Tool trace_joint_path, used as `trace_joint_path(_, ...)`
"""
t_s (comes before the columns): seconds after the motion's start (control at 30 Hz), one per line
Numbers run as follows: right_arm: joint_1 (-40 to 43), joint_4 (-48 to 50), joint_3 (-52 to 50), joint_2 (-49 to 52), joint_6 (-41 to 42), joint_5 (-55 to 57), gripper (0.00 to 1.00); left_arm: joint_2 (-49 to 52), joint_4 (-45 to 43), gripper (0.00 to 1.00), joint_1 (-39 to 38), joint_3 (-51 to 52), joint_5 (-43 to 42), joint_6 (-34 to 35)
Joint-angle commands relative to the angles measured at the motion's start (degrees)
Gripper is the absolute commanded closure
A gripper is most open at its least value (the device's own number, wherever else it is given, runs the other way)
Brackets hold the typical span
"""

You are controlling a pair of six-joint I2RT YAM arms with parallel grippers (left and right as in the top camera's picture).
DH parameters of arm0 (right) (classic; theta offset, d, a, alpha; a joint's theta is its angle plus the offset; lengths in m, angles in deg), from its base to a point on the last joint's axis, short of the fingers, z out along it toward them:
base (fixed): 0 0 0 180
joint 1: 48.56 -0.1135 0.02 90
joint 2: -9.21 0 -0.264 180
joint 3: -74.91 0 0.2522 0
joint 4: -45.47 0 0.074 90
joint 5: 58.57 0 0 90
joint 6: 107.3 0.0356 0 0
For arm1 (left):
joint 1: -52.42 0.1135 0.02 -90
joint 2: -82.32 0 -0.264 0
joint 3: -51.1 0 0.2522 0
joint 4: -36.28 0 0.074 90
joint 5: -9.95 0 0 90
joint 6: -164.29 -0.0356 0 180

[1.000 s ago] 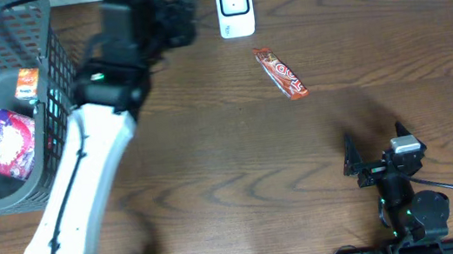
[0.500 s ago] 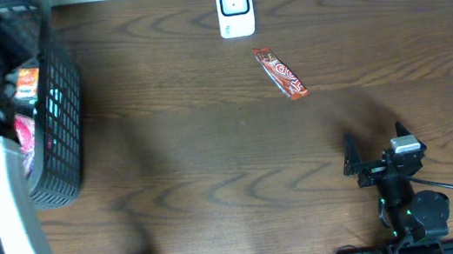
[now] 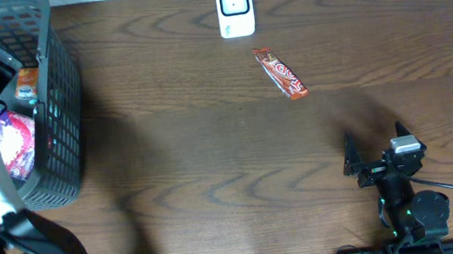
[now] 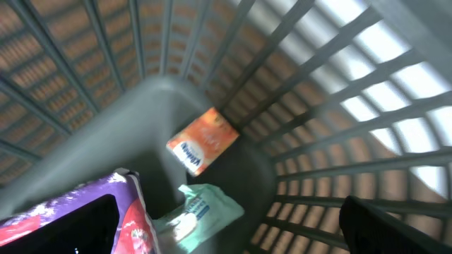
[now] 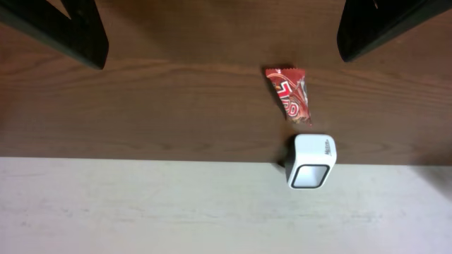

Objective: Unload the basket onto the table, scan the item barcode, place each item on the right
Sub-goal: 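Return the left gripper to the basket and grasp the purple pad pack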

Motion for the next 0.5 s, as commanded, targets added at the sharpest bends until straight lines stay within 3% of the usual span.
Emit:
trace_joint_path(0.0, -0.39, -0.11, -0.2, -0.31, -0.42, 0.26, 0.01, 3.17, -0.13, 0.01, 0.0, -0.61, 2.6, 0.68)
trace_joint_path(0.23, -0.39, -0.11, -0.2, -0.31, -0.42, 0.26, 0.01, 10.8, 1.42, 0.01, -0.13, -0.57, 5.38, 1.7)
trace_joint_path(0.47, -0.39, -0.13, -0.2, -0.31, -0.42, 0.26, 0.01, 15.8, 5.46, 0.11, -0.42, -0.57, 6.8, 4.11)
